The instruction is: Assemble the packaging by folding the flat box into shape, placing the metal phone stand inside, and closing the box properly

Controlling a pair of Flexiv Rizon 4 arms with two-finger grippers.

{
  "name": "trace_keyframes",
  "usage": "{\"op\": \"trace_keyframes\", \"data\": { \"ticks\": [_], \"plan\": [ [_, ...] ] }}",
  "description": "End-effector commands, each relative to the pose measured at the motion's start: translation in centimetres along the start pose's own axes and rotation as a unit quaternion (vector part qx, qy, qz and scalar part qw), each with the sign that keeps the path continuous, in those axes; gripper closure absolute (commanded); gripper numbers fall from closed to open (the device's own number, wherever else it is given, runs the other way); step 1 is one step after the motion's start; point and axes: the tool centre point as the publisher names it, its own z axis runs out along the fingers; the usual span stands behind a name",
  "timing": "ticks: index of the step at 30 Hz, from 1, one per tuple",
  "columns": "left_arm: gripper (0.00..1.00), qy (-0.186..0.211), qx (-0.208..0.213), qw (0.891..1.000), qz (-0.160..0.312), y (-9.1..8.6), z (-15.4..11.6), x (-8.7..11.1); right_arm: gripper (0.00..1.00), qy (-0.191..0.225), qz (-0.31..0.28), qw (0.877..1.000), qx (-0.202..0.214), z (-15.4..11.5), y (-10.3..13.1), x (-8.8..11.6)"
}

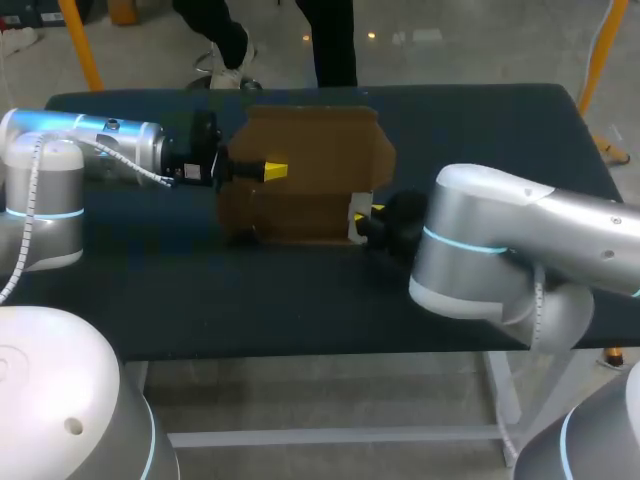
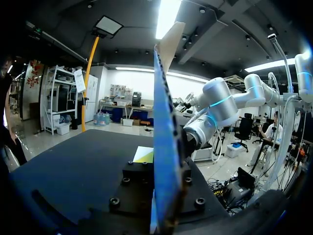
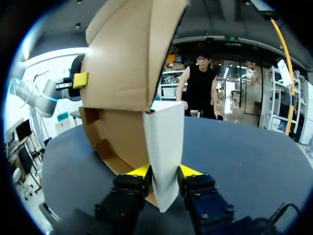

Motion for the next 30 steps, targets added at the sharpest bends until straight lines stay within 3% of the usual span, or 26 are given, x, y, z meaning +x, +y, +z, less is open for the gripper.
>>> {"op": "trace_keyframes", "data": {
  "ticks": [1, 10, 13, 15, 24, 25, 27, 28, 29, 30],
  "plan": [
    [1.0, 0.003, 0.0, 1.0, 0.0, 0.2, 0.0, -0.1, 0.62, -0.095, 0.003, 0.995, -0.001, 0.7, -0.1, 0.3],
    [1.0, 0.003, 0.0, 1.0, 0.0, 0.2, 0.0, -0.1, 0.68, -0.098, 0.006, 0.995, 0.001, 1.3, 0.3, 0.4],
    [1.0, 0.003, 0.0, 1.0, 0.0, 0.2, 0.0, -0.1, 0.8, -0.099, 0.009, 0.995, 0.002, 1.4, 0.4, 0.3],
    [1.0, 0.003, 0.0, 1.0, 0.0, 0.2, 0.0, -0.1, 1.0, -0.1, 0.013, 0.995, 0.003, 1.4, 0.4, 0.1],
    [1.0, 0.003, 0.0, 1.0, 0.0, 0.2, 0.0, -0.1, 1.0, -0.1, 0.019, 0.995, 0.001, 1.1, 0.5, -0.1],
    [0.95, 0.002, -0.004, 1.0, 0.003, 0.1, 0.1, 0.1, 1.0, -0.1, 0.019, 0.995, 0.0, 1.0, 0.6, -0.2],
    [0.6, 0.002, -0.019, 1.0, 0.016, -0.3, 0.2, 0.4, 1.0, -0.099, 0.019, 0.995, -0.001, 0.8, 0.6, -0.2],
    [0.07, 0.0, -0.026, 0.999, 0.021, -0.4, 0.2, 0.6, 1.0, -0.098, 0.019, 0.995, -0.002, 0.8, 0.6, -0.2],
    [0.0, 0.0, -0.028, 0.999, 0.026, -0.7, 0.2, 0.7, 1.0, -0.097, 0.019, 0.995, -0.002, 0.7, 0.6, -0.2],
    [0.0, -0.003, -0.035, 0.999, 0.033, -0.9, 0.1, 0.9, 1.0, -0.095, 0.018, 0.995, -0.002, 0.7, 0.7, -0.2]
  ]
}}
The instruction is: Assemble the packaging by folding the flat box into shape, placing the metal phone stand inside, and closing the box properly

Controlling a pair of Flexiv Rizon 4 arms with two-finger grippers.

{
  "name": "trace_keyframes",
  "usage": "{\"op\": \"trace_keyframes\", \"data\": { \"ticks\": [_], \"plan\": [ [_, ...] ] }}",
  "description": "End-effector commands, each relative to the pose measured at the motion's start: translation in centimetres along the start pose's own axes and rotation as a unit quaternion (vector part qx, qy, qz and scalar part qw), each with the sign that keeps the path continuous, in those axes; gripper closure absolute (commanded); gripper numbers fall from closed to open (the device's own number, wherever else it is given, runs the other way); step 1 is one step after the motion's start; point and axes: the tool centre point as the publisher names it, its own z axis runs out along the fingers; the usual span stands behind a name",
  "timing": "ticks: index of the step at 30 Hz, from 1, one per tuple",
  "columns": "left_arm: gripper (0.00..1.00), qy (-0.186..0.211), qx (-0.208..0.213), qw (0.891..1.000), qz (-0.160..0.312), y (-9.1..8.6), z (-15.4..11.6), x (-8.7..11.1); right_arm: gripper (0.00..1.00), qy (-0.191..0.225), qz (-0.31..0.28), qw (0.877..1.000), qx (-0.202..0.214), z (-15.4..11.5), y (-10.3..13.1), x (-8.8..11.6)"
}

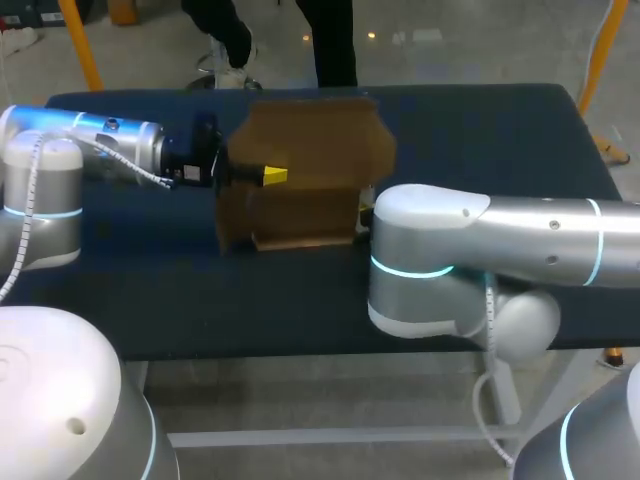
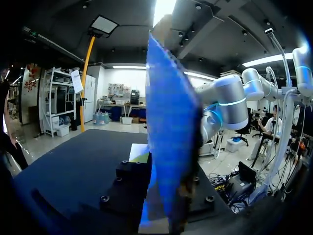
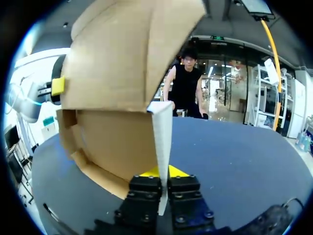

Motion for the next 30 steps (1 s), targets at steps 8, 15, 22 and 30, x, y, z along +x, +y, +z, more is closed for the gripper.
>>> {"op": "trace_keyframes", "data": {
  "ticks": [8, 15, 22, 30],
  "plan": [
    [0.0, -0.034, -0.049, 0.997, 0.055, -2.6, -2.3, 2.1, 1.0, 0.003, 0.002, 1.0, -0.003, -0.3, 0.3, 0.5],
    [0.0, -0.058, -0.08, 0.992, 0.083, -3.4, -4.1, 4.0, 1.0, 0.044, 0.007, 0.999, 0.011, -0.4, 0.5, -0.1],
    [0.0, -0.077, -0.102, 0.987, 0.101, -4.2, -5.6, 5.9, 1.0, 0.088, 0.007, 0.996, 0.013, -0.9, 0.6, -0.7],
    [0.0, -0.081, -0.146, 0.976, 0.141, -6.1, -7.1, 8.0, 1.0, 0.165, 0.0, 0.986, 0.023, -1.4, 1.2, -1.4]
  ]
}}
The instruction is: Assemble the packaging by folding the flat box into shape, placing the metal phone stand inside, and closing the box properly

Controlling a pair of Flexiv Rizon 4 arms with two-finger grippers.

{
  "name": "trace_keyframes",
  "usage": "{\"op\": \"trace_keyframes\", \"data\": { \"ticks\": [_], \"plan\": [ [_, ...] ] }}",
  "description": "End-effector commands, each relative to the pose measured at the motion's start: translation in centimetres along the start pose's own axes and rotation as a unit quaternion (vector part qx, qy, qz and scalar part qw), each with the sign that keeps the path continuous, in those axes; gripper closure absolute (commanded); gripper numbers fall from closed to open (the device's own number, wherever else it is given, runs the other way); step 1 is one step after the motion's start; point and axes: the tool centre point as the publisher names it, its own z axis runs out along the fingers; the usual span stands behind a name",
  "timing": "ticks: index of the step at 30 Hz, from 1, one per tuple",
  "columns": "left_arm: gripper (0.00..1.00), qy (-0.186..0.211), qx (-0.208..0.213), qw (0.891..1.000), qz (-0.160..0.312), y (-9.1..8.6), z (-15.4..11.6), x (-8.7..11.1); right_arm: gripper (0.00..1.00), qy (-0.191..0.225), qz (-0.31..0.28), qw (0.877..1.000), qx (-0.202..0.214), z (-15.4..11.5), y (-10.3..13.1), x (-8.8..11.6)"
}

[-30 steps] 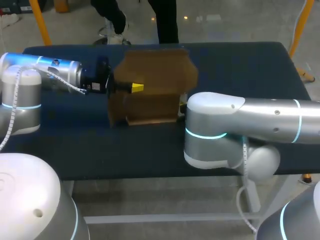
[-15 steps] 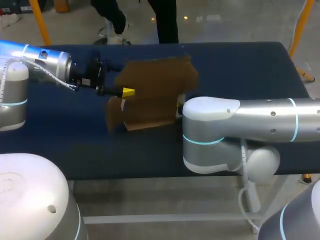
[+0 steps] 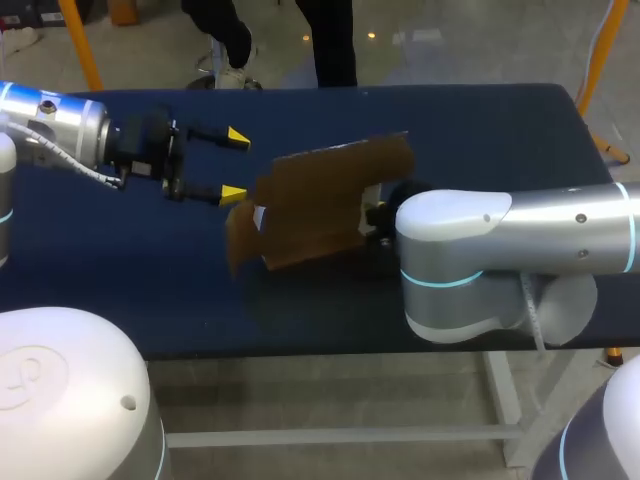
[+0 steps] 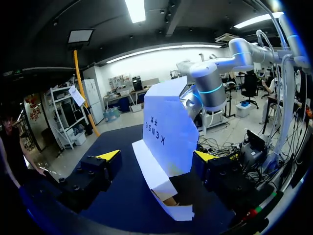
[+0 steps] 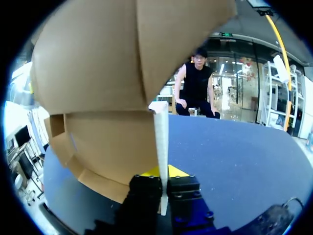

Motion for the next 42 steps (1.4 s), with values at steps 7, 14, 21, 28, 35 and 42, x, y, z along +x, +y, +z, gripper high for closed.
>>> {"op": "trace_keyframes", "data": {
  "ticks": [7, 14, 21, 28, 35, 42],
  "plan": [
    [0.0, -0.032, -0.077, 0.996, 0.037, -2.4, -2.7, 2.1, 1.0, 0.17, -0.005, 0.985, 0.027, -1.1, 1.1, -1.6],
    [0.0, -0.031, -0.109, 0.993, 0.032, -2.2, -3.0, 2.8, 1.0, 0.209, -0.008, 0.977, 0.045, -1.3, 1.3, -1.8],
    [0.0, -0.032, -0.126, 0.991, 0.024, -2.2, -3.8, 3.6, 1.0, 0.235, -0.002, 0.97, 0.068, -1.1, 1.3, -1.7],
    [0.0, -0.034, -0.152, 0.987, 0.025, -2.2, -4.6, 3.8, 1.0, 0.244, 0.003, 0.963, 0.11, -1.1, 1.7, -1.0],
    [0.0, -0.031, -0.167, 0.985, 0.022, -2.0, -5.3, 3.8, 1.0, 0.242, 0.003, 0.958, 0.151, -1.5, 2.4, -0.3],
    [0.0, -0.042, -0.181, 0.983, 0.012, -1.7, -6.0, 3.7, 1.0, 0.23, 0.018, 0.95, 0.213, -2.0, 2.8, 0.4]
  ]
}}
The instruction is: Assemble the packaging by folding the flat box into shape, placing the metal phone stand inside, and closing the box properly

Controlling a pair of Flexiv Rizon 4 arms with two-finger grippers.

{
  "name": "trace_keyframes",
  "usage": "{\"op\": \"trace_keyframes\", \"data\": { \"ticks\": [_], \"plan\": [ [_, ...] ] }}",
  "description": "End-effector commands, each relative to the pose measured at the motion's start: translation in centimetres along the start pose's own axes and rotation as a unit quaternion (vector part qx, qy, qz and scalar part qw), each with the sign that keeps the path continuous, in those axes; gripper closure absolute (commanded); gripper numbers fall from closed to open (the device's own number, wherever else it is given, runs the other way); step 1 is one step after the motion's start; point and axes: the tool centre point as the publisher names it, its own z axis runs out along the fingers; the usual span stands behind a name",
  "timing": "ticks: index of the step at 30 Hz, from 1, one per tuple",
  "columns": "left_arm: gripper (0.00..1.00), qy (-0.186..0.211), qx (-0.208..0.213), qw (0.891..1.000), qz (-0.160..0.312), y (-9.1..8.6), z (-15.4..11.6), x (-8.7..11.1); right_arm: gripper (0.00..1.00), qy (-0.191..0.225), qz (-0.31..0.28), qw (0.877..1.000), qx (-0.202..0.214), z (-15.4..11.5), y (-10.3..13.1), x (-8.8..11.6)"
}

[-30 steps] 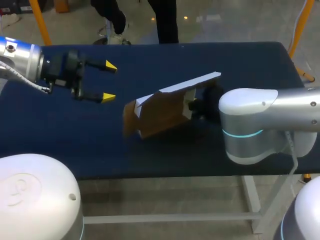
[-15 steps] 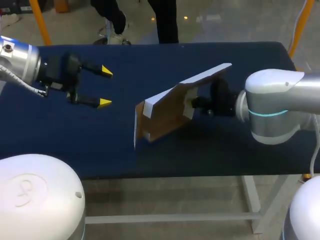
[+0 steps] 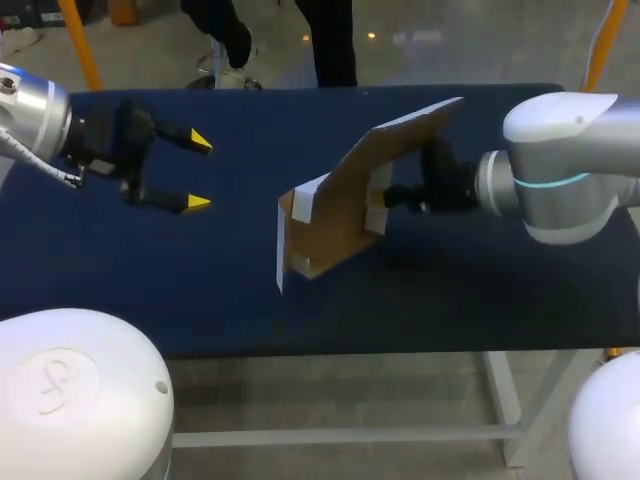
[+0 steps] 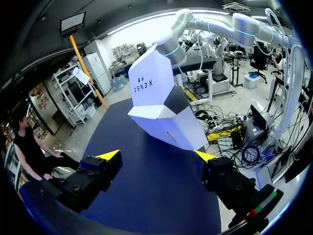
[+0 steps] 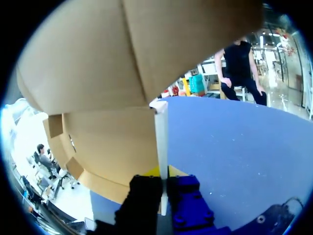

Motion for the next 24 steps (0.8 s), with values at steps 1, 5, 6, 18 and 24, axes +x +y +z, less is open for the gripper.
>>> {"op": "trace_keyframes", "data": {
  "ticks": [1, 5, 6, 18, 24],
  "plan": [
    [0.0, 0.001, -0.005, 1.0, 0.0, -0.29, -0.43, 0.28, 1.0, -0.016, 0.036, 0.992, 0.123, -0.11, 0.45, 0.87],
    [0.0, 0.001, -0.005, 1.0, 0.0, -0.29, -0.43, 0.28, 1.0, -0.018, 0.043, 0.988, 0.147, -0.02, 0.32, 0.96],
    [0.0, 0.001, -0.005, 1.0, 0.0, -0.29, -0.43, 0.28, 1.0, -0.018, 0.043, 0.988, 0.147, -0.02, 0.32, 0.96],
    [0.0, 0.001, -0.005, 1.0, 0.0, -0.29, -0.43, 0.28, 1.0, -0.024, 0.066, 0.984, 0.163, 0.28, 0.35, 1.06],
    [0.0, 0.01, -0.023, 1.0, 0.009, 0.23, -0.08, 0.13, 1.0, -0.055, 0.109, 0.969, 0.213, -0.02, -0.03, 1.0]
  ]
}}
